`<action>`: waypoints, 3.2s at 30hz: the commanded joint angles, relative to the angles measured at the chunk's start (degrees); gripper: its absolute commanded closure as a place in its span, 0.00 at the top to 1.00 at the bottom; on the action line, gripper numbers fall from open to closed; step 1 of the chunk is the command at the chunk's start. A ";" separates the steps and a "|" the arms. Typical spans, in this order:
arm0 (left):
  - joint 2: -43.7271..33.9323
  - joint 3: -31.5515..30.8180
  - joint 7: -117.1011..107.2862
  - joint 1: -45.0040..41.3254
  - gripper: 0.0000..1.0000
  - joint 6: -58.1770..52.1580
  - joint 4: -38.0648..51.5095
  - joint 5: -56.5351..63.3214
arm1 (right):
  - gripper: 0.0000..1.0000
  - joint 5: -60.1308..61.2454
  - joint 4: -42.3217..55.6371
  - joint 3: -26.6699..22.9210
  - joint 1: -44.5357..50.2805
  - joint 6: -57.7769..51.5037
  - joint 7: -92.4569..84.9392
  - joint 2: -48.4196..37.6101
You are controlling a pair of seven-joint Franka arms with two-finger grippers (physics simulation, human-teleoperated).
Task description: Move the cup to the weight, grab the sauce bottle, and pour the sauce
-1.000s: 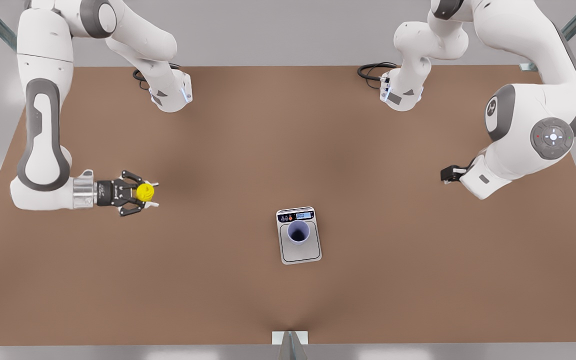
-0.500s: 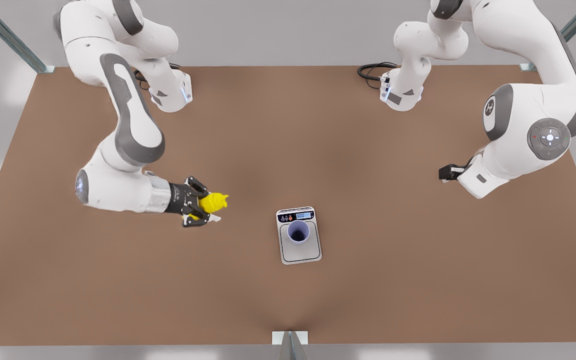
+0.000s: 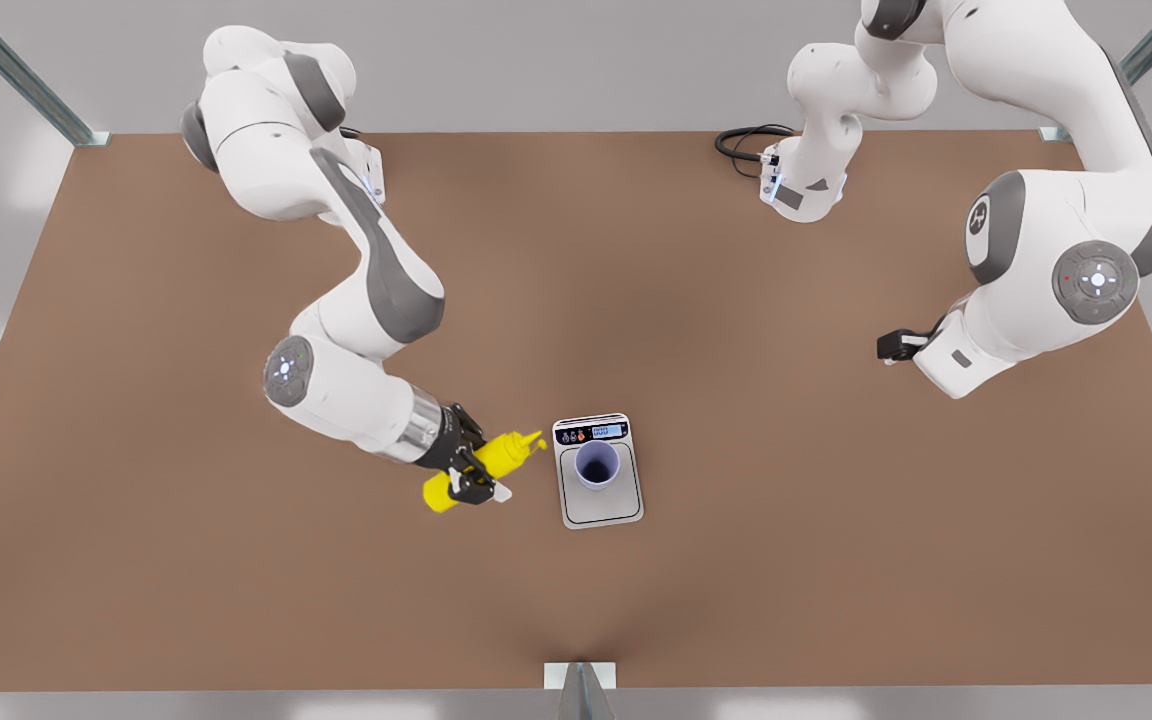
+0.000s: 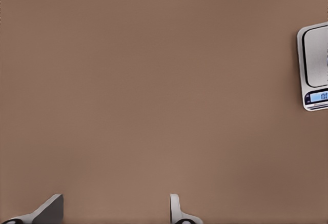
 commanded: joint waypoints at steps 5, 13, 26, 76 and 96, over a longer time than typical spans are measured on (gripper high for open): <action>-0.01 0.00 0.00 0.00 1.00 0.00 -0.09 0.01 | 0.21 -1.08 5.80 -3.15 6.06 8.20 -0.05 5.88; 0.17 0.00 0.00 0.00 1.00 -0.18 -0.09 0.01 | 0.21 -28.39 5.53 -4.30 12.13 16.20 -3.57 8.95; 0.34 0.00 -0.09 0.00 1.00 -0.09 0.00 0.01 | 0.21 -62.16 4.21 -0.96 13.80 22.97 -3.22 18.18; 0.34 0.00 -0.26 0.00 1.00 -0.79 -0.09 0.01 | 0.21 46.56 -39.47 8.80 -37.17 -21.94 -51.91 5.00; 0.43 -0.09 -0.09 0.00 1.00 -0.79 -0.09 0.01 | 1.00 44.80 -39.03 5.37 -40.60 -28.01 -58.94 13.61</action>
